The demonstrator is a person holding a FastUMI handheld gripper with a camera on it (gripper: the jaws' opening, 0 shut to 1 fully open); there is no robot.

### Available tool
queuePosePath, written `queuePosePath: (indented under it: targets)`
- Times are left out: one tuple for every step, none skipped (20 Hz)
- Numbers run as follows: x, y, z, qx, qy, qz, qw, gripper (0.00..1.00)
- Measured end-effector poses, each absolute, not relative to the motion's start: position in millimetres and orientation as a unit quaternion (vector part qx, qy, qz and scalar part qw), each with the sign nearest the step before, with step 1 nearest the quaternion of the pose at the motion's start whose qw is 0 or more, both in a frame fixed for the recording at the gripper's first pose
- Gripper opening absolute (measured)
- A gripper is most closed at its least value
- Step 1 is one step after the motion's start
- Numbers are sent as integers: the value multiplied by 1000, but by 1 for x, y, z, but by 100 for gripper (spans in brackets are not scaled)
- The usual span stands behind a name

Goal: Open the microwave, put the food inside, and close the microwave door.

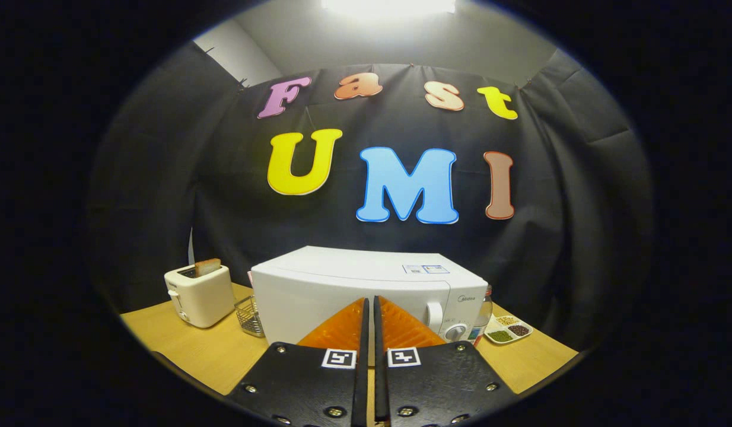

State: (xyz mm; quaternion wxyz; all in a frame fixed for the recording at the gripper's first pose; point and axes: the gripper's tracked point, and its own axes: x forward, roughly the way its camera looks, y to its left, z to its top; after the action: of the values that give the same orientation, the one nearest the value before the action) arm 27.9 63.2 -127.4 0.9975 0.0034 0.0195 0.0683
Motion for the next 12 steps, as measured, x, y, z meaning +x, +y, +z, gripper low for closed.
queuePosePath:
  targets:
    - [16, 65, -115, 5, 11, 75, 997, 5]
    - [5, 64, -101, 6, 2, 78, 997, 5]
    - [-5, 64, -88, 10, -8, 82, 997, 5]
    - [-14, 64, -76, 14, -12, 87, 996, 5]
    - [-24, 64, -65, 19, -15, 93, 995, 5]
    - [-33, 62, -53, 20, -19, 95, 995, 5]
    - [-41, 60, -40, 19, -25, 97, 995, 5]
    - [-49, 57, -27, 16, -33, 94, 995, 5]
    - [-54, 52, -17, 15, -41, 89, 995, 5]
    - [-61, 52, -7, 14, -46, 92, 995, 7]
    - [-64, 51, -5, 14, -40, 91, 995, 10]
    - [-67, 49, -5, 14, -31, 88, 996, 31]
